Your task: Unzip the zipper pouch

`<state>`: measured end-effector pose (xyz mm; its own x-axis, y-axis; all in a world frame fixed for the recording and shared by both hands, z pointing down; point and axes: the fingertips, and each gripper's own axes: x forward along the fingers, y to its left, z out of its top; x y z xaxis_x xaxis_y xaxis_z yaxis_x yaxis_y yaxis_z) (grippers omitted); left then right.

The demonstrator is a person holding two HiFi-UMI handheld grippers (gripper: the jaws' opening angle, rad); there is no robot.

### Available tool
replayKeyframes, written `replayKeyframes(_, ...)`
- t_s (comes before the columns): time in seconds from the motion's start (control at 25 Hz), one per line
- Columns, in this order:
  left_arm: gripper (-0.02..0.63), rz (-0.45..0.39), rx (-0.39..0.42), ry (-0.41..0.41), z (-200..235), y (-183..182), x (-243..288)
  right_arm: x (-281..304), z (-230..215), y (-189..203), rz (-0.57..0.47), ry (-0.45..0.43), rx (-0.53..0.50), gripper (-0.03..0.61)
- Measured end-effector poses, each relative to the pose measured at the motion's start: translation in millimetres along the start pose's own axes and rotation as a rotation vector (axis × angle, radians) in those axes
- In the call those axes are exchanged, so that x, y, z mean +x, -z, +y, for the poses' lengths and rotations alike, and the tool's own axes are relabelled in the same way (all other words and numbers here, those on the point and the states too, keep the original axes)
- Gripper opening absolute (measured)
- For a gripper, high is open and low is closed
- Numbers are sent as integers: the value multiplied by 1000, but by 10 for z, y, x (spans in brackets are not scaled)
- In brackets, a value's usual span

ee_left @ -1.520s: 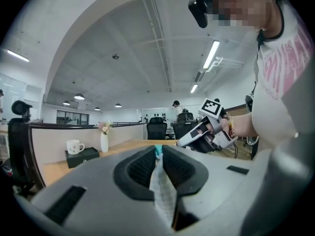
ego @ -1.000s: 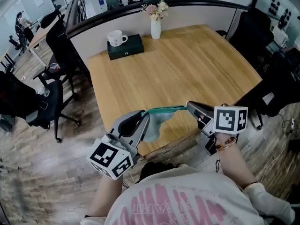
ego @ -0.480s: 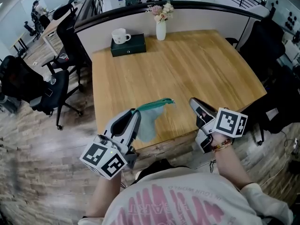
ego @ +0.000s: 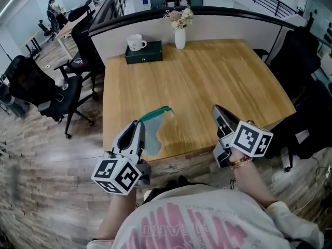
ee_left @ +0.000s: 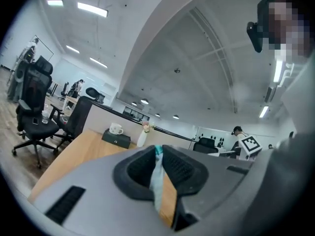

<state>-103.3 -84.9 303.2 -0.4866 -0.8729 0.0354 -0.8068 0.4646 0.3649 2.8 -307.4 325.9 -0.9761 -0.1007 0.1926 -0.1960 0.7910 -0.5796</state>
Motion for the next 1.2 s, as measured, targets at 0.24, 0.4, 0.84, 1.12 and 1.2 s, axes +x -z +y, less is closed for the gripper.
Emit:
replayKeyframes(0.24,48,3,1,-44,-69,96,-24,-64,-67,23,29,0,-76,-5)
replayKeyframes(0.4,48,-10,5,-46,-140,65,-44,-103,-59,33,48,-10,-108,-5)
replayKeyframes(0.84,48,-23,26,-35,-343,116,-118,-221,-141,185,76,-37,-124,-5)
replayKeyframes(1.12,48,-20,38,-22,-409,141,-128,-205,-120,291,103,-55,-133,-5)
replayKeyframes(1.2,48,-22,43,-21,-412,141,-128,-192,-126,329,116,-58,-135,-5)
